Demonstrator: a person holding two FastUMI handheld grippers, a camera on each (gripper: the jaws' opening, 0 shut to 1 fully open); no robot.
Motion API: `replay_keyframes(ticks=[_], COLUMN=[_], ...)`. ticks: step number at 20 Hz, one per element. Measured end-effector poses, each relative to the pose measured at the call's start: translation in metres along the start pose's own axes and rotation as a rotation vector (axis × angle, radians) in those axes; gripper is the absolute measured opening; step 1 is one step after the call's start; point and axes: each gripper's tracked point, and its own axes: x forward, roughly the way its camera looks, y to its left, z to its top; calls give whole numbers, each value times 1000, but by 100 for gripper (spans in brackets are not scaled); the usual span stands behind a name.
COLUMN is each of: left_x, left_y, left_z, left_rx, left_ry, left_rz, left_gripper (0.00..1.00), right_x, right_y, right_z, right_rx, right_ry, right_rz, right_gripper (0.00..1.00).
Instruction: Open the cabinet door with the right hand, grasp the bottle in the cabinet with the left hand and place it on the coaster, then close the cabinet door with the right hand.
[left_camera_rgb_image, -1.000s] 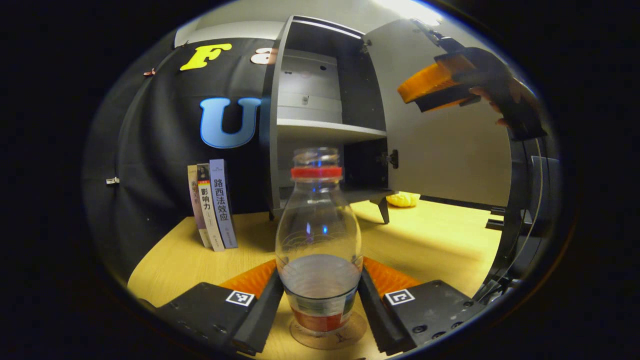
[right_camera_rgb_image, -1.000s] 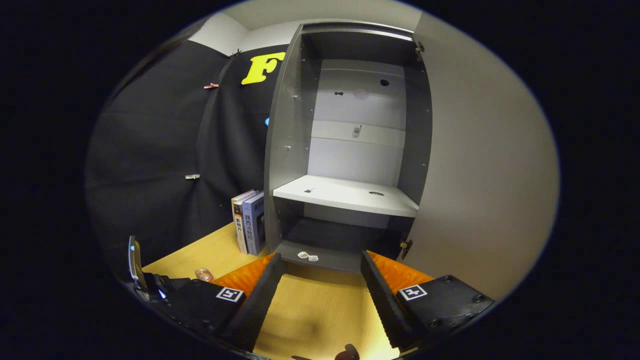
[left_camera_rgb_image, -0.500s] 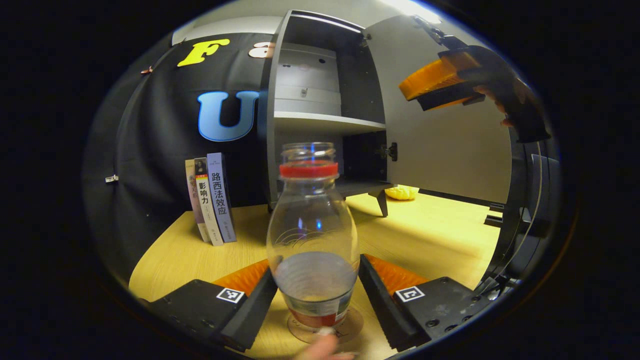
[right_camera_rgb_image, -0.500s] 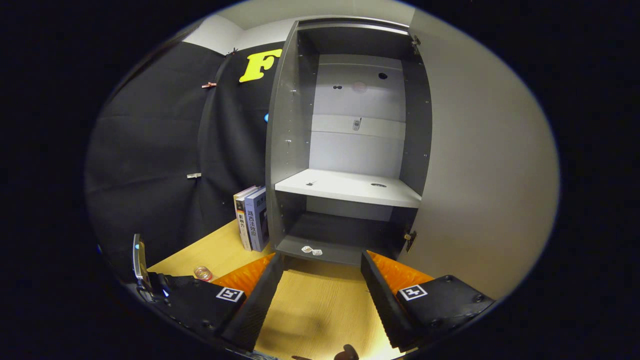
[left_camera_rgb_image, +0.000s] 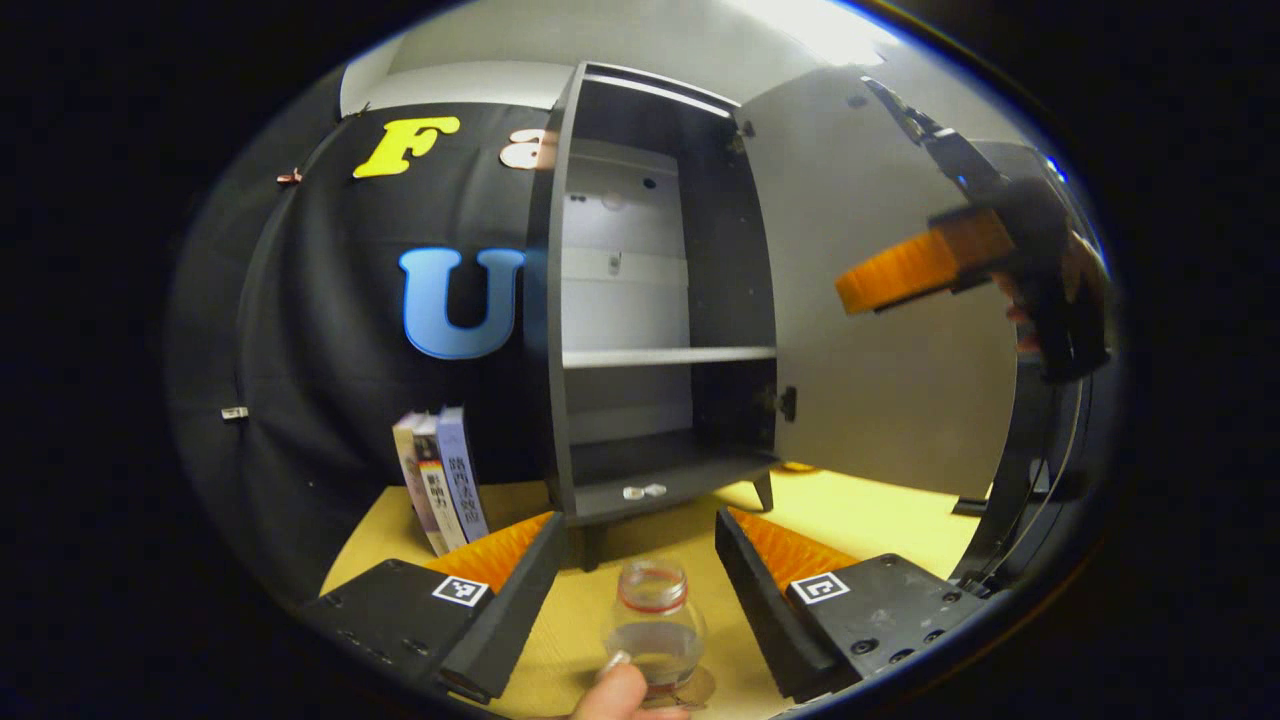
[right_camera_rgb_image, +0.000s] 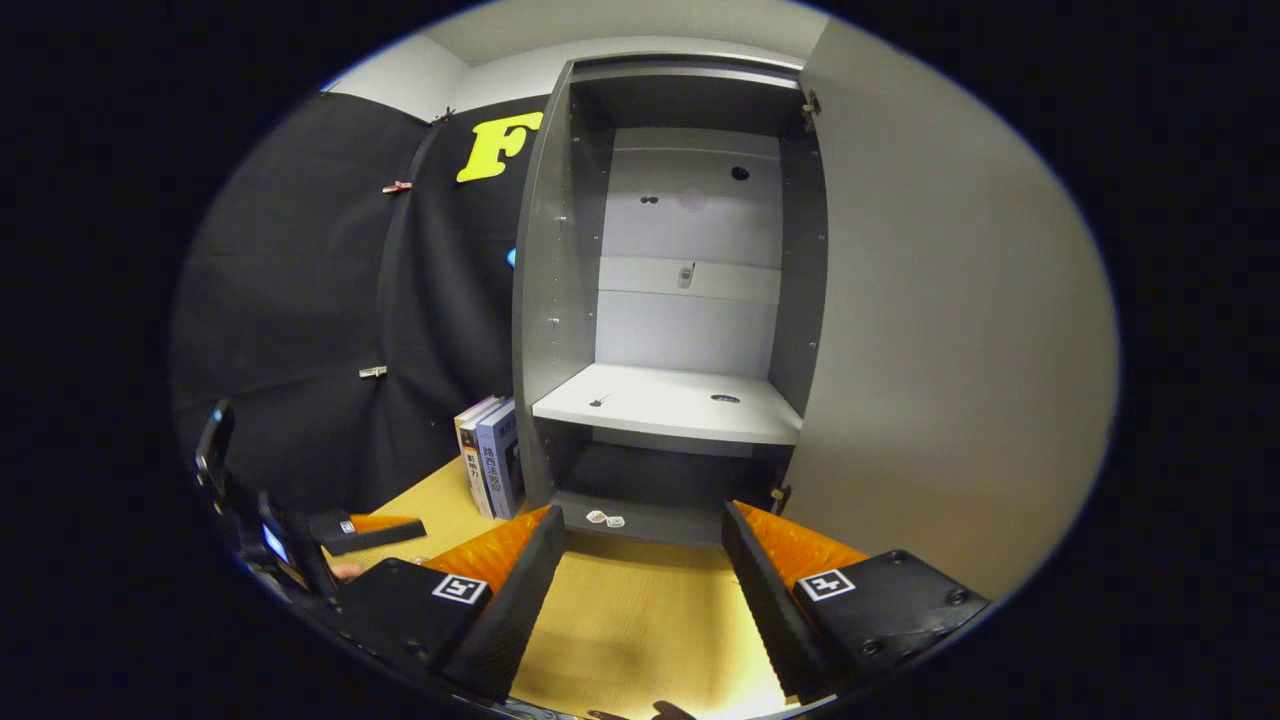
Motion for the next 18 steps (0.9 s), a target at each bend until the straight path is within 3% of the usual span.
replay_keyframes(ticks=[3,7,10,11,12,13,15,17,18], left_x=[-13,-23,-21,-17,-12,-6,6,14,16], left_y=[-19,-46,-83,-92,-97,-103,-116,-130,-136], left_z=[56,91,105,113,119,124,130,138,141], left_rx=[18,16,-70,-69,-60,-51,-47,-30,-14], left_ry=[-15,21,51,42,30,22,0,-23,-34], left_rz=[-48,-84,-170,-186,-192,-198,-215,-231,-236], left_gripper=[94,95,94,95,94,94,94,94,95], right_x=[-35,-96,-147,-166,-183,-195,-216,-222,-221], right_y=[-15,-36,-76,-89,-107,-128,-170,-201,-212], right_z=[13,37,47,51,55,60,67,69,69], right_rx=[-41,-7,28,37,36,30,39,82,103], right_ry=[-7,-84,-136,-151,-167,-186,-225,-245,-252], right_rz=[-36,-86,-198,-231,-275,-328,-417,-451,-450], right_gripper=[96,96,96,99,94,99,94,98,94])
